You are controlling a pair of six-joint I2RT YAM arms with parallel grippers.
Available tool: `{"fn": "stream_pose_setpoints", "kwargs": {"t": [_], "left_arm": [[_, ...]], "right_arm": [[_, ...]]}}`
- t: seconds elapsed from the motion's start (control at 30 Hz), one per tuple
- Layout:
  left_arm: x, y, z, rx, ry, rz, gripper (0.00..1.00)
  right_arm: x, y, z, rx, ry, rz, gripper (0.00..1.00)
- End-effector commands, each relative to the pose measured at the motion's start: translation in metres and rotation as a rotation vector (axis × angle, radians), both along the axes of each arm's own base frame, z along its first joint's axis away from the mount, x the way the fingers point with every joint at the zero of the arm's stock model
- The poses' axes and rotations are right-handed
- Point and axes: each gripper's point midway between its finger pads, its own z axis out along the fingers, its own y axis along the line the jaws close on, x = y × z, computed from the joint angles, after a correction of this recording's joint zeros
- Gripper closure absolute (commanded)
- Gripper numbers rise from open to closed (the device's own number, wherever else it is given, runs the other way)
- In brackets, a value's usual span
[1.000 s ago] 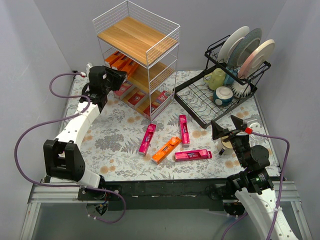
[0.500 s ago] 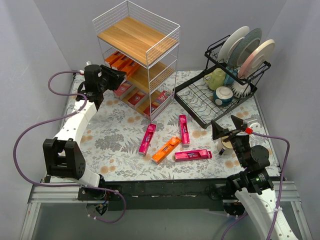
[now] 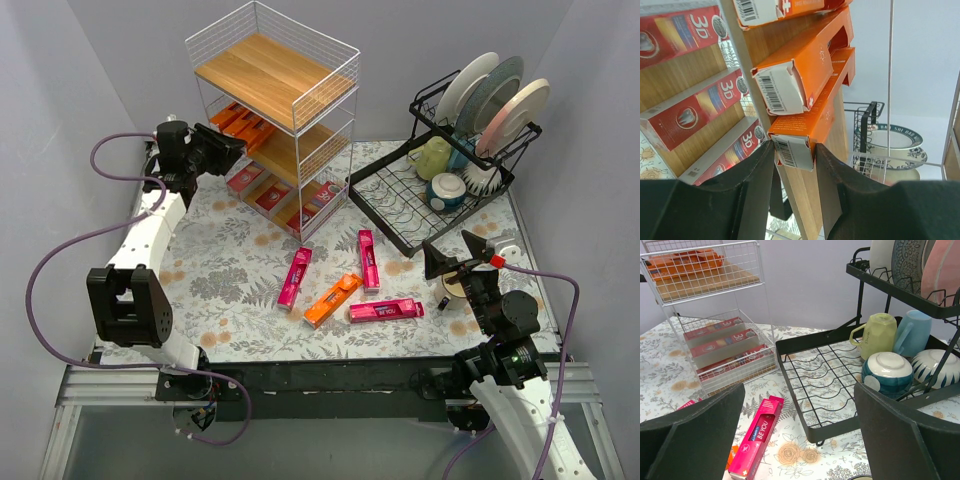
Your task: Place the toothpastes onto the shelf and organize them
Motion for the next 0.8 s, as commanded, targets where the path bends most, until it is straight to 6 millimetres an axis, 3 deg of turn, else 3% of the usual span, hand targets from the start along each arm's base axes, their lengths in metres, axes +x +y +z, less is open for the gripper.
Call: {"fn": "stream_pose_setpoints", "kwargs": {"t": [0.0, 0.23, 0.5, 0.77], "left_arm": [[-0.003, -0.012, 0.013, -0.007, -0.021, -0.095, 0.67], [-0.004, -0.024, 0.019, -0.017, -0.033, -0.175, 0.68], [-0.003, -0.013, 0.021, 0.013, -0.029, -0.131, 0.67], [-0.011, -0.002, 0.019, 0.032, -0.025, -0.065, 0.45]], "right_arm": [[-0.004, -0.004, 0.025, 0.021, -0.065, -0.014, 0.02], [0.001, -0.004, 0.018, 0.013, -0.043, -0.024, 0.01], [0.000, -0.008, 0.022, 0.019, -0.052, -0.044, 0.01], [-0.001, -0.008, 0.024, 0.019, -0.057, -0.042, 0.01]]}}
